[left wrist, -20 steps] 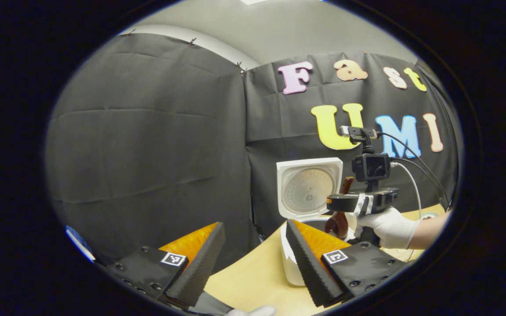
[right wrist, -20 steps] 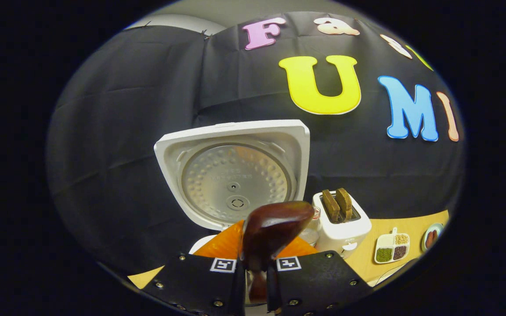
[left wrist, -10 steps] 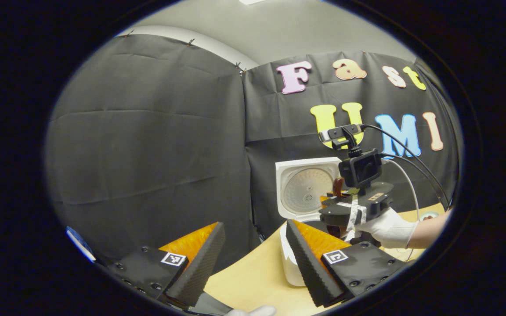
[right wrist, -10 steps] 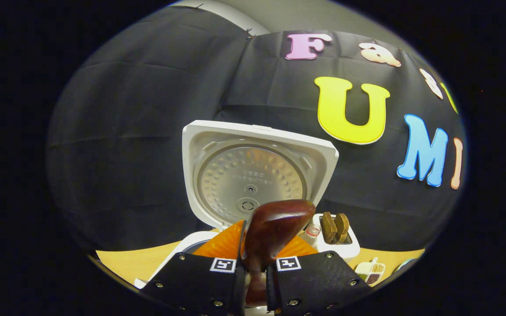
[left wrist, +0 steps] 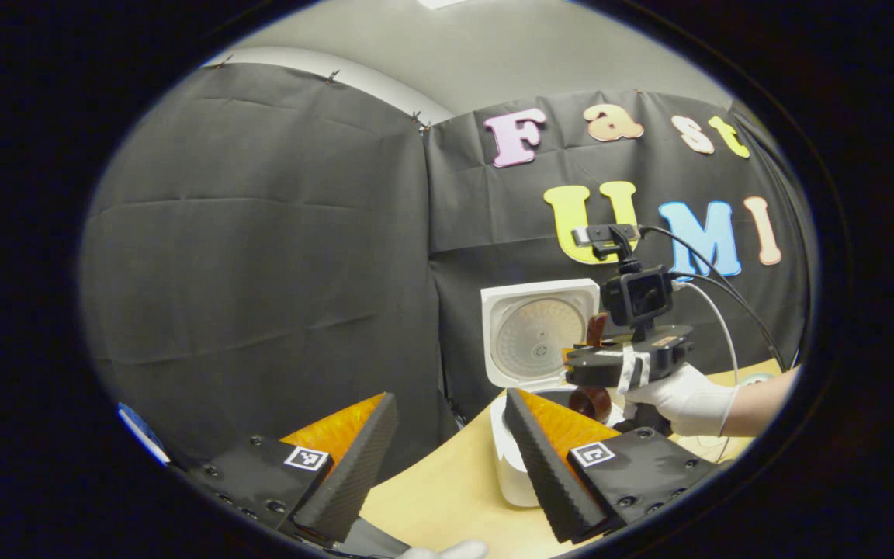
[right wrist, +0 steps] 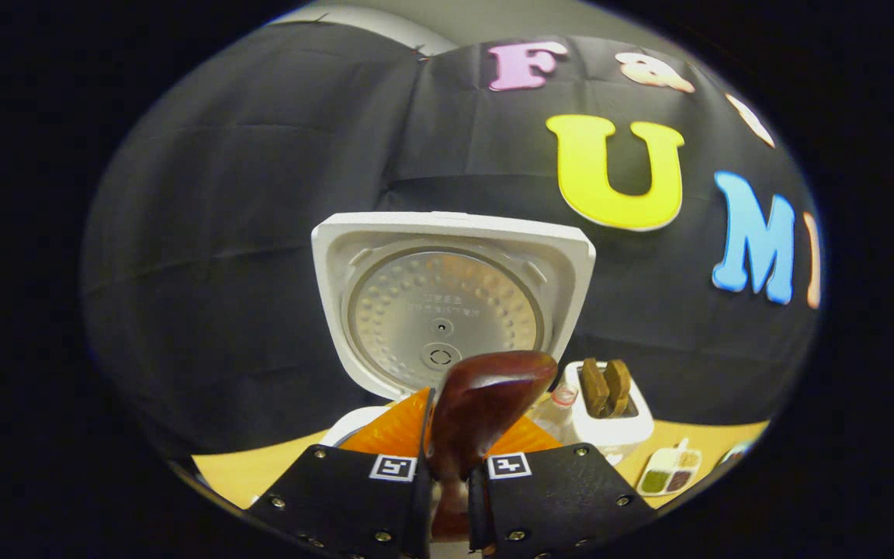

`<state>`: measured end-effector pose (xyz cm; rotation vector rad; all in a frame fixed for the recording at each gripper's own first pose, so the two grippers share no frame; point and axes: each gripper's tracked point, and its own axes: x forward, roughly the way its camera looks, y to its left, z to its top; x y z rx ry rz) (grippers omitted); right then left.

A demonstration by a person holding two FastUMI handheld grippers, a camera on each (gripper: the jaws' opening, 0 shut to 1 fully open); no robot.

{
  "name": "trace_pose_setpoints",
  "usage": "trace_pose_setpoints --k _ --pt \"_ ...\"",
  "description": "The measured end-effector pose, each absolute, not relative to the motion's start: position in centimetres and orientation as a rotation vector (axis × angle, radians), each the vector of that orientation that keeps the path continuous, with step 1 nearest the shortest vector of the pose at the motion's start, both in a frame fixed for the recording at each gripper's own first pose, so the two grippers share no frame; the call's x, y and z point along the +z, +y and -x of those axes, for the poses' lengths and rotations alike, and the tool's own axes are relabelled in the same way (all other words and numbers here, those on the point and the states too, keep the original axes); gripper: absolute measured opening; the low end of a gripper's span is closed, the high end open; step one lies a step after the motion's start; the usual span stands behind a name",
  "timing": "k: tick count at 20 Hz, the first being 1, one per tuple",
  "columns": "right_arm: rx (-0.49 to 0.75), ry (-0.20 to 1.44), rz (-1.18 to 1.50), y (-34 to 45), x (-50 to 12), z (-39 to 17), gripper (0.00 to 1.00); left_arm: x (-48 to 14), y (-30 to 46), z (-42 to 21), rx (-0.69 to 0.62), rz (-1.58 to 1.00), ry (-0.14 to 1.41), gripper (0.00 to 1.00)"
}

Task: Close the left gripper, press the button to open the rice cooker; take a wooden spoon from the chopstick holder with the right hand, scoop a spoonful of rice and pour it into the rice cooker, then put the wooden spoon back into the chopstick holder.

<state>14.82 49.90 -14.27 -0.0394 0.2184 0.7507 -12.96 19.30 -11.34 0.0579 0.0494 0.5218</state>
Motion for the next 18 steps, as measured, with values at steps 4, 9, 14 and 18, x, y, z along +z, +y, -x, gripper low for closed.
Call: trace_pose_setpoints --k 4,9,14,18 --pt "0.732 0.336 -0.181 48.3 -14.0 -16.2 0.19 -10.7 19.4 13.1 0.52 -0.069 0.045 0.99" --pt "0.714 0.408 -0.355 47.0 -13.6 -16.8 0.19 -10.0 19.0 13.4 0.508 -0.074 0.039 0.99" --pt "0.704 0.462 -0.487 45.3 -13.9 -17.2 0.19 -8.6 18.0 13.7 0.475 -0.101 0.016 0.99" --pt "0.675 0.465 -0.526 43.0 -13.6 -18.0 0.19 -7.1 16.9 13.9 0.449 -0.118 0.002 0.98"
